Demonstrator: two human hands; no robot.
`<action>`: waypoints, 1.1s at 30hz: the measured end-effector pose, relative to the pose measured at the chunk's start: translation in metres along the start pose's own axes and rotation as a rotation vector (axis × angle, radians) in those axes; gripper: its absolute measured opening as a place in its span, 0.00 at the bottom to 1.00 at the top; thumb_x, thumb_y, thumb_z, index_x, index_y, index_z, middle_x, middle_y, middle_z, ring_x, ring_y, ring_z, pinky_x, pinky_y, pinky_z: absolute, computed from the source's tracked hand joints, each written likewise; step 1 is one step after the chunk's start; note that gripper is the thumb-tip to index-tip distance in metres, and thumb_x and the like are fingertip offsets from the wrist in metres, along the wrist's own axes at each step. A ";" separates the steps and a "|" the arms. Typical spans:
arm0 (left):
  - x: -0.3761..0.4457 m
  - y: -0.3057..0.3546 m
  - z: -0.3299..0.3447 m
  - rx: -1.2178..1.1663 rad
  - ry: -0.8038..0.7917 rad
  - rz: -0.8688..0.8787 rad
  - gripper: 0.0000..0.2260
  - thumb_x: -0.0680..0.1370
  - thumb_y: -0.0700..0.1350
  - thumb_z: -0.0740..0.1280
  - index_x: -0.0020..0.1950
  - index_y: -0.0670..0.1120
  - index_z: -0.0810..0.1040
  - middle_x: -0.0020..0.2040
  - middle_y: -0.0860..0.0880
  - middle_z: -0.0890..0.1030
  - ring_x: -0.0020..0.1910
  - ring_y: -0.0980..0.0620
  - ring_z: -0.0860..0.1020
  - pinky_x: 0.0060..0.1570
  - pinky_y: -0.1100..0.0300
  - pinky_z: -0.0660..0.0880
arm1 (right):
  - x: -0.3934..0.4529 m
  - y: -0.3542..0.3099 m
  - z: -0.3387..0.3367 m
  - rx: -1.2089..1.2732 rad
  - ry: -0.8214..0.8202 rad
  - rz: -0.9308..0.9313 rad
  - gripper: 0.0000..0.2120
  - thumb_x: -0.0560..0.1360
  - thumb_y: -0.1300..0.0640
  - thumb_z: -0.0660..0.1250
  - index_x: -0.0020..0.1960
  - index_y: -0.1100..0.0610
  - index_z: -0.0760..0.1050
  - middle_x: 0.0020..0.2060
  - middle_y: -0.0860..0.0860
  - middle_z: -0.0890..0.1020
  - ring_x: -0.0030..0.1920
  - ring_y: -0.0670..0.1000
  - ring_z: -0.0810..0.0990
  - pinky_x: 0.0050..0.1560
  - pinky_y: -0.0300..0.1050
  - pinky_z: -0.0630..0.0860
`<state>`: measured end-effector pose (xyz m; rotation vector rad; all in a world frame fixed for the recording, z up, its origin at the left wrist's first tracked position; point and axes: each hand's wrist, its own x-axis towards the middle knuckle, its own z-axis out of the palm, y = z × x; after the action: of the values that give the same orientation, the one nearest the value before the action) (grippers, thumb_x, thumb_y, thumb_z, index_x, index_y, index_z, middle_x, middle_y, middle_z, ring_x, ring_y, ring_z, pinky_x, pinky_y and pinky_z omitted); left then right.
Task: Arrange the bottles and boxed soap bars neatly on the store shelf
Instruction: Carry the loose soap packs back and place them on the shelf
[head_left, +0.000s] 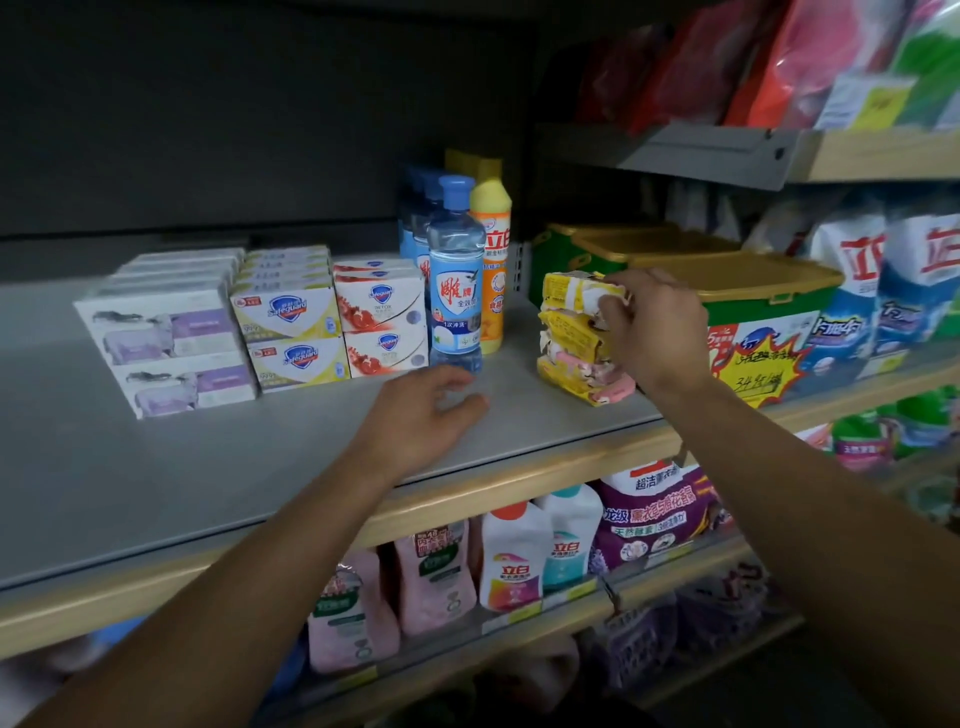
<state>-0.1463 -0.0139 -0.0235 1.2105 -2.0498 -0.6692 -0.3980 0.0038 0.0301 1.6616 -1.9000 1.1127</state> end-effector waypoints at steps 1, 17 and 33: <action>0.006 0.014 0.002 -0.160 -0.013 -0.036 0.09 0.76 0.54 0.69 0.54 0.55 0.81 0.55 0.53 0.83 0.54 0.54 0.80 0.59 0.55 0.76 | 0.000 0.000 -0.001 0.051 0.020 0.024 0.14 0.78 0.57 0.66 0.61 0.59 0.80 0.54 0.59 0.82 0.52 0.61 0.79 0.50 0.49 0.72; 0.036 0.049 0.009 -1.290 0.041 -0.383 0.06 0.78 0.42 0.67 0.53 0.42 0.78 0.46 0.42 0.86 0.44 0.45 0.85 0.37 0.50 0.81 | -0.048 -0.026 -0.023 0.276 -0.095 -0.176 0.18 0.75 0.51 0.70 0.62 0.57 0.79 0.60 0.53 0.79 0.59 0.53 0.77 0.57 0.47 0.76; 0.015 -0.017 0.010 -1.241 0.025 -0.245 0.09 0.78 0.37 0.65 0.55 0.46 0.80 0.49 0.45 0.85 0.47 0.47 0.85 0.38 0.53 0.80 | 0.047 -0.024 -0.004 -0.163 -0.766 0.366 0.17 0.72 0.44 0.72 0.38 0.55 0.70 0.37 0.51 0.74 0.36 0.49 0.73 0.33 0.43 0.66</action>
<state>-0.1499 -0.0335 -0.0379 0.6618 -1.0259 -1.6652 -0.3867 -0.0232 0.0743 1.8459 -2.7606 0.4047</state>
